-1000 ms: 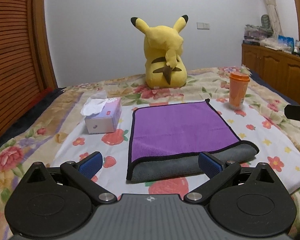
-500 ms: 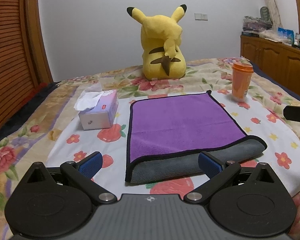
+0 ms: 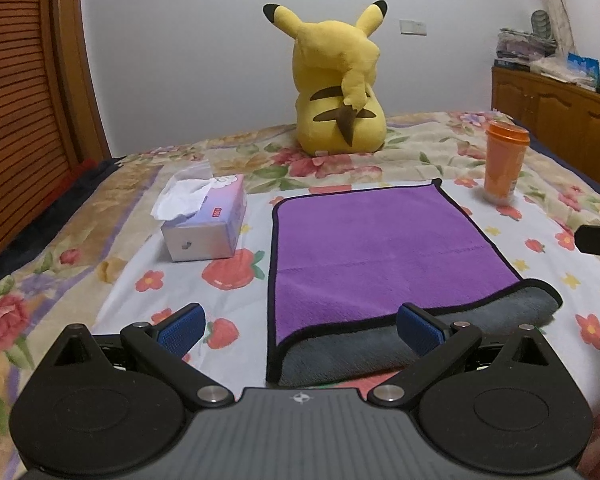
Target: Fold towel
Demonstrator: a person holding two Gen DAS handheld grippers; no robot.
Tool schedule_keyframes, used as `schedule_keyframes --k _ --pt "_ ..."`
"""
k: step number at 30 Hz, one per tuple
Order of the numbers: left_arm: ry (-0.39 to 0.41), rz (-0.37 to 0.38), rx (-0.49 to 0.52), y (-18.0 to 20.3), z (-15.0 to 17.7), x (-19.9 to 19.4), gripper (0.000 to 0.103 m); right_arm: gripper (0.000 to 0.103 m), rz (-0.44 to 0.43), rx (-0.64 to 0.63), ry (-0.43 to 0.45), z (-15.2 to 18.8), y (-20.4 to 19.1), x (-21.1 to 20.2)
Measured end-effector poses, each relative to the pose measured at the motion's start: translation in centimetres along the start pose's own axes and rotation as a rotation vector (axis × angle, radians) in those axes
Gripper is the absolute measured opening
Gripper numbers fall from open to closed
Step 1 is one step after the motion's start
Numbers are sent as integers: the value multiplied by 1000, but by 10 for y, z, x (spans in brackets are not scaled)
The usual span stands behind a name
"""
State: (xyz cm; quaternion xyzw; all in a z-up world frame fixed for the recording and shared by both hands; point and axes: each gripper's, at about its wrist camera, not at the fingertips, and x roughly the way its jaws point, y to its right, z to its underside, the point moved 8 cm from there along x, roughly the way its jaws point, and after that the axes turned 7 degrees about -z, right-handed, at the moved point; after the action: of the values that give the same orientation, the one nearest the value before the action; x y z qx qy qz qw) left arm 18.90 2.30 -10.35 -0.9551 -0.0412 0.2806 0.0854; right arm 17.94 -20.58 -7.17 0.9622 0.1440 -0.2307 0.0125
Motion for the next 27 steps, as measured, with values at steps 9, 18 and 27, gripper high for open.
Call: schedule_keyframes --k 9,18,27 --pt "-10 9 4 -6 -2 23 103 103 -23 -11 -60 3 0 20" --pt "-58 46 -5 -8 1 45 100 103 -39 -15 -147 14 3 43" --pt "-105 62 -19 -11 6 62 90 102 -71 -25 -210 24 2 59"
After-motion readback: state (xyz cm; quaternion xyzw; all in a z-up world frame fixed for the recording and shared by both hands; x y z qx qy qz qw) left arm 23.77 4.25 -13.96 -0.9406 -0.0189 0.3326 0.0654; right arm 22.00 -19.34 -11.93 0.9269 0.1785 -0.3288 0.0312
